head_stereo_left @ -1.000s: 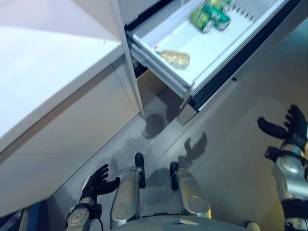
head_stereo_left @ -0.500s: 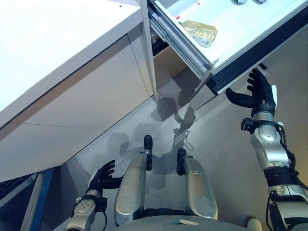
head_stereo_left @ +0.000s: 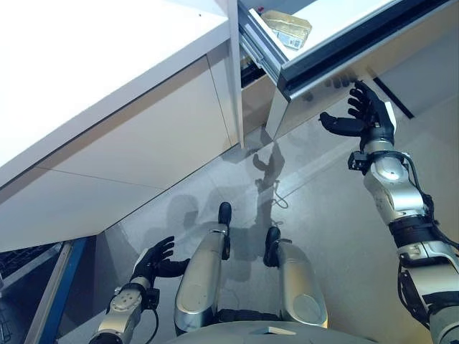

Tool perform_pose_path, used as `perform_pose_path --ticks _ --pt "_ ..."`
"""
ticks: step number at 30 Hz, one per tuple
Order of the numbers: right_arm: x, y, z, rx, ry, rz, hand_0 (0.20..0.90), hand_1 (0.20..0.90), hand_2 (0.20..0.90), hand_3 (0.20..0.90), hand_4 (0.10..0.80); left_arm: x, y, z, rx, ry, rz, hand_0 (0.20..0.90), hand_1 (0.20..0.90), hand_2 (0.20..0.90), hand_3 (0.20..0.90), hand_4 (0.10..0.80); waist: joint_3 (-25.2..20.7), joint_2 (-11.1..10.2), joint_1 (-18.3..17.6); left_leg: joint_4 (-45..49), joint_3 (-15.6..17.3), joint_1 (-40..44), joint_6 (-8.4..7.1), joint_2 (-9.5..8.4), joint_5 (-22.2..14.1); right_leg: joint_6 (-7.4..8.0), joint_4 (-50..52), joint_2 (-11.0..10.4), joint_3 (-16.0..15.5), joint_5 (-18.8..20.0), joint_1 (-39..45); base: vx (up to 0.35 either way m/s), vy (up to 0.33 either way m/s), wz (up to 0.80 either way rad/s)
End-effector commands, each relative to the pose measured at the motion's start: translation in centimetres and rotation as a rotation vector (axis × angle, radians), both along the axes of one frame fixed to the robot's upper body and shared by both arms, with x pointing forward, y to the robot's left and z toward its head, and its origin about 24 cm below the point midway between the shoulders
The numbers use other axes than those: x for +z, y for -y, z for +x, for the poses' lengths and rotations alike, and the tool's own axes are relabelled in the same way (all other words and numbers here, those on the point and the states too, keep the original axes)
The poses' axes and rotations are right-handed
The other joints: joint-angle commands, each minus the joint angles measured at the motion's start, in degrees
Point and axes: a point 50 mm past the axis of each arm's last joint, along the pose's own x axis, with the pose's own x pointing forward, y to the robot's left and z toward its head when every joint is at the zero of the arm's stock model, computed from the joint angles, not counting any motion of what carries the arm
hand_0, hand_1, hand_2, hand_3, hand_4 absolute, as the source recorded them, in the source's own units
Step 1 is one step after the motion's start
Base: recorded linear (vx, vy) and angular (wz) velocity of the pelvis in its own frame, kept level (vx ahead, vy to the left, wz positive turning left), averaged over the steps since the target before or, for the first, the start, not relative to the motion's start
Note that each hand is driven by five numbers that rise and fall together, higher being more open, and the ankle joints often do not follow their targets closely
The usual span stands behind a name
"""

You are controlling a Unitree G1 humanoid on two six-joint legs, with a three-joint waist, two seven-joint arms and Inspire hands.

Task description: Put drinks into fridge and close the fridge

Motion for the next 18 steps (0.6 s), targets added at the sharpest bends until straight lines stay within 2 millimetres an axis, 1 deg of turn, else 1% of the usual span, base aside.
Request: perform_pose_path --ticks 1,3,5,6,10,12,15,18 --pt "12.1 -8.1 1.7 0.381 0.406 -0.061 0.9 0.9 0.9 0.9 0.8 0.4 -1.7 -1.0 -0.037 -0.031 0.047 0.9 0.9 0.9 0.9 0.8 -7.3 -1.7 5.6 5.5 1.3 3.4 3.39 -2.76 -12.0 -1.7 -10.1 1.9 -1.0 5.7 4.9 0.086 0.018 0.27" --pt "11.9 -8.8 2.1 0.405 0.383 -0.048 0.9 0.9 0.9 0.9 0.8 0.2 -1.7 -1.2 -0.03 -0.043 0.033 0.9 0.9 0.9 0.9 0.8 -8.6 -2.2 6.5 3.3 0.8 5.1 3.13 -2.62 -11.3 -1.49 -12.5 2.0 -1.7 6.1 6.9 0.069 0.018 0.19" --pt "11.8 -9.1 2.2 0.421 0.373 -0.052 0.9 0.9 0.9 0.9 0.8 0.1 -1.6 -1.3 -0.028 -0.05 0.025 0.9 0.9 0.9 0.9 0.8 -9.4 -2.5 6.9 2.0 0.5 5.8 2.98 -2.55 -10.7 -1.38 -13.9 2.0 -2.2 6.5 7.9 0.069 0.018 0.2" --pt "11.7 -9.4 2.4 0.429 0.354 -0.051 0.9 0.9 0.9 0.9 0.8 -0.2 -1.6 -1.8 -0.026 -0.067 0.01 0.9 0.9 0.9 0.9 0.8 -11.0 -3.2 7.5 0.1 0.1 7.2 2.71 -2.44 -10.1 -1.17 -15.8 2.2 -2.8 6.7 9.6 0.107 0.016 0.28" --pt "11.3 -9.7 2.6 0.434 0.334 -0.011 0.9 0.9 0.9 0.9 0.8 -0.8 -1.4 -2.6 -0.03 -0.111 -0.028 0.9 0.9 0.9 0.9 0.8 -14.1 -4.8 8.1 -3.1 0.0 10.1 2.34 -1.96 -9.5 -0.89 -19.0 2.5 -3.6 7.1 12.6 0.067 0.02 0.24" --pt "10.8 -10.0 2.6 0.433 0.317 -0.008 0.9 0.9 0.9 0.9 0.8 -1.0 -1.0 -2.9 -0.025 -0.141 -0.04 0.9 0.9 0.9 0.9 0.8 -15.6 -5.4 8.0 -4.2 0.0 11.4 2.26 -1.78 -9.2 -0.44 -20.4 2.4 -3.5 7.7 13.9 0.056 0.044 0.15" --pt "9.8 -10.3 2.7 0.44 0.269 0.021 0.9 0.9 0.9 0.9 0.8 -1.5 -0.3 -3.0 -0.006 -0.183 -0.049 0.9 0.9 0.9 0.9 0.8 -18.7 -6.5 7.1 -6.2 0.9 13.4 2.19 -1.44 -9.2 0.07 -22.7 2.1 -3.2 8.6 15.4 0.028 0.063 0.01" --pt "7.8 -9.8 2.2 0.447 0.214 0.005 0.9 0.9 0.9 0.9 0.8 -2.2 0.3 -3.6 0.022 -0.205 -0.09 0.9 0.9 0.9 0.9 0.8 -21.6 -6.9 5.3 -8.6 2.9 15.5 2.11 -0.8 -9.1 0.94 -24.7 1.6 -2.6 9.7 16.1 -0.031 0.097 -0.09"
